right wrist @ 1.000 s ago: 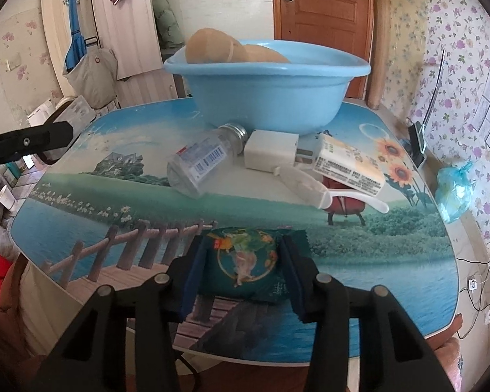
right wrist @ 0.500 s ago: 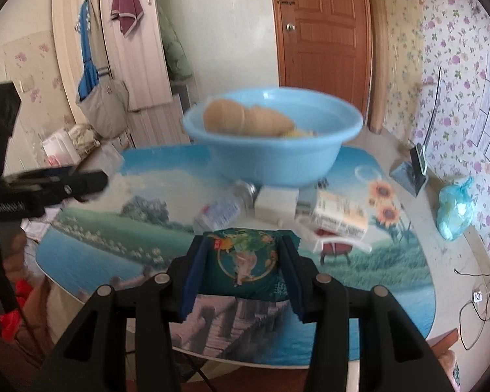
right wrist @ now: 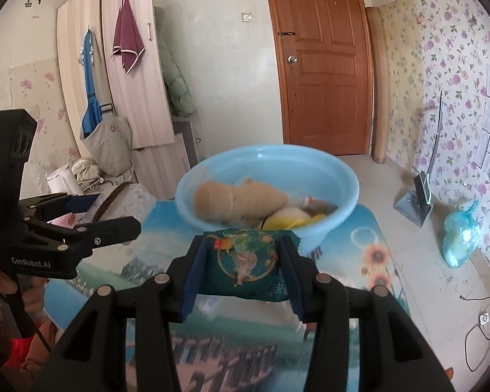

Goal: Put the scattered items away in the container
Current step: 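Carry the green packet and swab box over the basin with both tools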

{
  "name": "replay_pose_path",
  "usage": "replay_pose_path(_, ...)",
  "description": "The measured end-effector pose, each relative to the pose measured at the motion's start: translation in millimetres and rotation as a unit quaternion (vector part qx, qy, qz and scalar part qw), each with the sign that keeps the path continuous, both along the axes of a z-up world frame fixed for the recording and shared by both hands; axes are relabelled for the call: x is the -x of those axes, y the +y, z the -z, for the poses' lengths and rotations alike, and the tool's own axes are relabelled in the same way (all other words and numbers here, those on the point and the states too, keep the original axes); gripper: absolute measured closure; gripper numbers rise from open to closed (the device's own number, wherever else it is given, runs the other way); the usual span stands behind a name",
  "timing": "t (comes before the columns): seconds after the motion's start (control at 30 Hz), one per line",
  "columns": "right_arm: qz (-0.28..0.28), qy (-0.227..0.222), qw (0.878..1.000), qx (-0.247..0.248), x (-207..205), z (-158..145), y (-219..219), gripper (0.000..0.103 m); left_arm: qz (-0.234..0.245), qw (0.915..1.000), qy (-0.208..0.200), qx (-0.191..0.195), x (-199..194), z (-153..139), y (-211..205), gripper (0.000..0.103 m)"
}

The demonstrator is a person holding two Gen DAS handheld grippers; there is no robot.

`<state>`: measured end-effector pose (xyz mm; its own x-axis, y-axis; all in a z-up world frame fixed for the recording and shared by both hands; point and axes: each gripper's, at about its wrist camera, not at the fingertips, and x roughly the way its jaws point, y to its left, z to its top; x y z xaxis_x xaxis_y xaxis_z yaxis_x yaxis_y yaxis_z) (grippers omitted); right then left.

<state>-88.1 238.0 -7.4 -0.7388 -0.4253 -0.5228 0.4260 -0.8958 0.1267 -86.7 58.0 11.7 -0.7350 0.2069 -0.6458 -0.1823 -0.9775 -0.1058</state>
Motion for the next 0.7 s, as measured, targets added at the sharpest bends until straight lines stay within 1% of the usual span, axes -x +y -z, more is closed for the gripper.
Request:
replay_pose_path(0.37, 0.004, 0.003, 1.0, 0.006, 57.8, 5.9, 8.0, 0.059, 0.026, 0.9996, -0.001, 0.011, 67.9, -6.5, 25.0, 0.015)
replay_pose_path(0.7, 0.013, 0.01, 1.0, 0.005, 107.4, 7.5, 12.1, 0.059, 0.051, 0.9983, 0.013, 0.025, 118.2, -14.7, 43.1, 0.015)
